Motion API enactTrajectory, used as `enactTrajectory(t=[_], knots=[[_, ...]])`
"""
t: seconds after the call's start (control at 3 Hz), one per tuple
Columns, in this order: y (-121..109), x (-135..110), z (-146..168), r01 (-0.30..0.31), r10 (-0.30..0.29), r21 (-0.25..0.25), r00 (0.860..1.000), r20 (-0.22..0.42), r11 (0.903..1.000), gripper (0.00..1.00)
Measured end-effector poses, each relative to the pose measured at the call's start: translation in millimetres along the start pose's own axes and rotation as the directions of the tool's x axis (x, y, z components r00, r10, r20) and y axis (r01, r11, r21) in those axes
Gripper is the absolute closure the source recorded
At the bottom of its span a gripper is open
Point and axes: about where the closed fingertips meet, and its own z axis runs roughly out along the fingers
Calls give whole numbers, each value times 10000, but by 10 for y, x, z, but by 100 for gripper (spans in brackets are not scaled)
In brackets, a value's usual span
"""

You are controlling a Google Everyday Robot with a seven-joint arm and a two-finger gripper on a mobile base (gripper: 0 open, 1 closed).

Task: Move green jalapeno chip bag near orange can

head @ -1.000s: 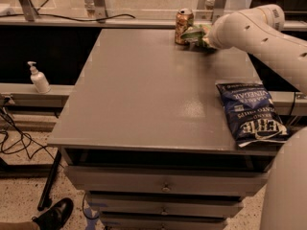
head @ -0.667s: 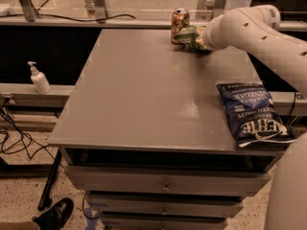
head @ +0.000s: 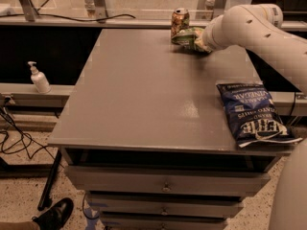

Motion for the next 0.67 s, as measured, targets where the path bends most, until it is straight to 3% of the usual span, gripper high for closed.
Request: enactTrajectory(t=[0.33, 0.67], knots=[[-13, 38, -51, 19, -19, -54, 10000, -81, 10000, 12], [-51, 65, -128, 48, -48, -21, 9999, -128, 10000, 0]])
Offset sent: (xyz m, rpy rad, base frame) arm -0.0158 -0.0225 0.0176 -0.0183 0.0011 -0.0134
